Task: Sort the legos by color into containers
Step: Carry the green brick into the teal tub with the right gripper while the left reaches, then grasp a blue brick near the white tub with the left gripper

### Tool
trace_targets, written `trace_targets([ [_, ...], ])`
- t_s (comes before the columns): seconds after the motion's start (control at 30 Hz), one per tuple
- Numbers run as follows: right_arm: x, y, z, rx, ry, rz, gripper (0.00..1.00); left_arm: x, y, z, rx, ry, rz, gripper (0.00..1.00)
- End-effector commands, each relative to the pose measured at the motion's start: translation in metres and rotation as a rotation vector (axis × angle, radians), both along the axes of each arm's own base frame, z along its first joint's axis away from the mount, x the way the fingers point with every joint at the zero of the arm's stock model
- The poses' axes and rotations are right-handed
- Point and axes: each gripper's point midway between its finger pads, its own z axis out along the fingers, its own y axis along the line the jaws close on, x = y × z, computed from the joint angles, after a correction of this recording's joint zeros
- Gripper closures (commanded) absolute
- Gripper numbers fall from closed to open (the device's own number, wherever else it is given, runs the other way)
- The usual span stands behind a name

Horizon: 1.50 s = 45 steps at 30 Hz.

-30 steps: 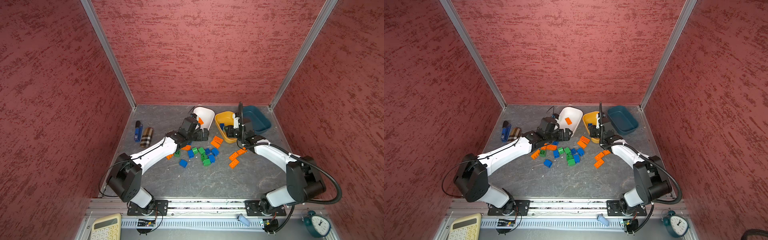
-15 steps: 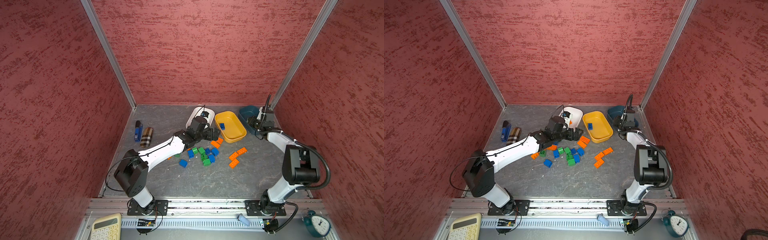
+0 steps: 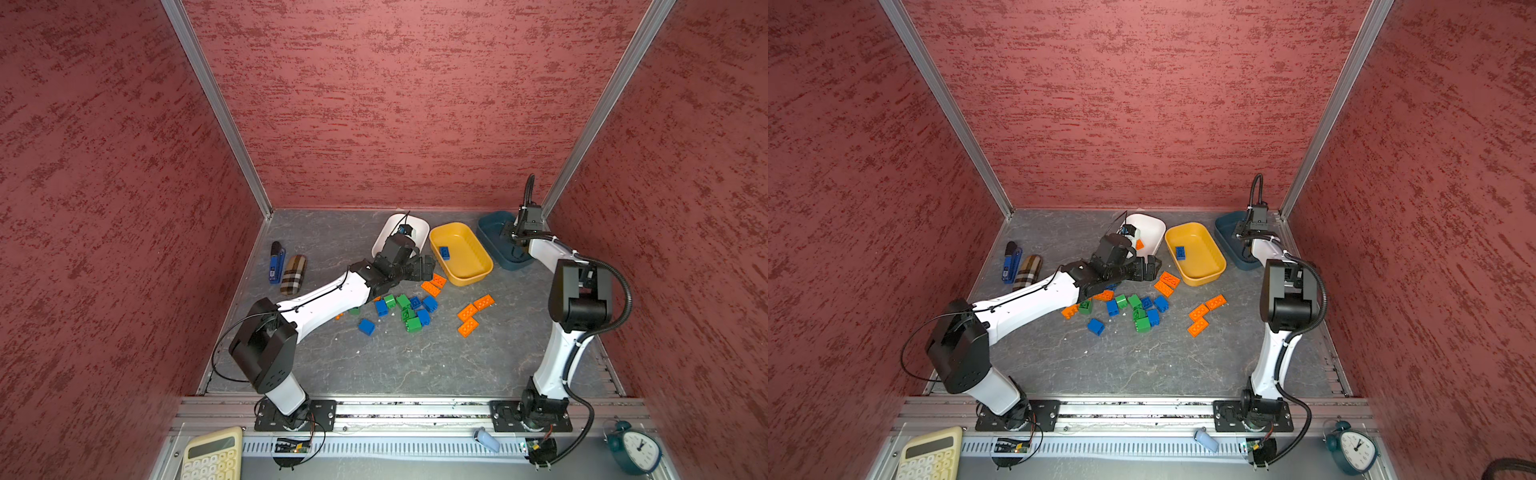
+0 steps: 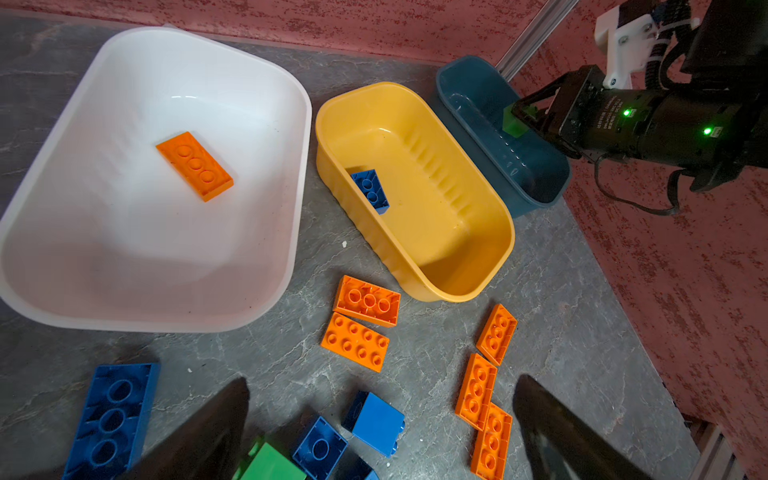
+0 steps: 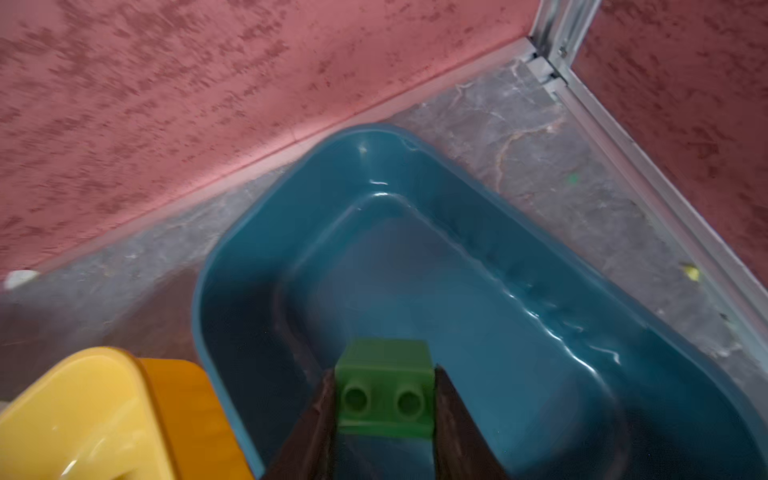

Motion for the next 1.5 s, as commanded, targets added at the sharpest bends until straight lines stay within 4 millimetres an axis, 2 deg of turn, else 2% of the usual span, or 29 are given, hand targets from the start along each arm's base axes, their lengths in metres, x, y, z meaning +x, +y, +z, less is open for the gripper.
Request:
trace_targets([
  [0.0, -0.002, -0.01, 0.007, -0.053, 0.021, -0.022, 0.58, 0.0, 0.008, -0.007, 0.036, 0.01, 0.039, 0.01],
  [0.1, -0.007, -0.006, 0.014, -0.025, 0.008, -0.019, 0.48, 0.001, 0.015, -0.01, 0.064, 0.008, 0.065, 0.01],
  [0.27, -0.022, 0.012, 0.023, 0.053, -0.016, 0.027, 0.41, 0.004, 0.031, -0.021, 0.154, 0.023, 0.124, 0.01],
  [0.43, -0.034, 0.032, 0.045, 0.12, -0.053, 0.081, 0.34, 0.009, 0.055, -0.036, 0.23, 0.108, 0.241, 0.01],
  [0.57, -0.049, 0.047, 0.067, 0.155, -0.106, 0.086, 0.3, 0.011, 0.063, -0.047, 0.204, 0.164, 0.256, 0.01],
  [0.63, -0.056, 0.057, 0.077, 0.189, -0.133, 0.095, 0.28, 0.013, 0.069, -0.051, 0.2, 0.18, 0.276, 0.01],
  [0.7, -0.066, 0.076, 0.085, 0.224, -0.153, 0.12, 0.23, 0.014, 0.077, -0.055, 0.208, 0.198, 0.292, 0.01],
  [0.73, -0.071, 0.084, 0.086, 0.215, -0.159, 0.129, 0.12, 0.015, 0.082, -0.057, 0.216, 0.207, 0.299, 0.01],
  [0.77, -0.078, 0.089, 0.086, 0.188, -0.163, 0.116, 0.09, 0.014, 0.087, -0.059, 0.229, 0.217, 0.304, 0.01],
  [0.87, -0.1, 0.106, 0.082, 0.147, -0.177, 0.094, 0.07, 0.013, 0.102, -0.069, 0.272, 0.252, 0.273, 0.01],
  [0.93, -0.111, 0.121, 0.079, 0.19, -0.192, 0.103, 0.02, 0.01, 0.111, -0.079, 0.317, 0.291, 0.231, 0.01],
  [0.97, -0.116, 0.131, 0.07, 0.212, -0.181, 0.109, 0.01, 0.009, 0.12, -0.086, 0.357, 0.31, 0.232, 0.01],
  [1.0, -0.122, 0.138, 0.076, 0.234, -0.202, 0.117, 0.01, 0.007, 0.127, -0.093, 0.389, 0.332, 0.22, 0.01],
  [1.07, -0.131, 0.147, 0.066, 0.258, -0.194, 0.121, 0.01, 0.003, 0.134, -0.102, 0.429, 0.356, 0.175, 0.01],
  [1.17, -0.138, 0.148, 0.055, 0.289, -0.21, 0.1, 0.01, -0.006, 0.139, -0.117, 0.475, 0.405, 0.097, 0.01],
  [1.27, -0.14, 0.145, 0.056, 0.287, -0.213, 0.084, 0.01, -0.008, 0.143, -0.129, 0.482, 0.46, 0.075, 0.0],
  [1.47, -0.14, 0.141, 0.058, 0.259, -0.21, 0.078, 0.01, 0.009, 0.122, -0.14, 0.441, 0.441, 0.01, 0.14],
])
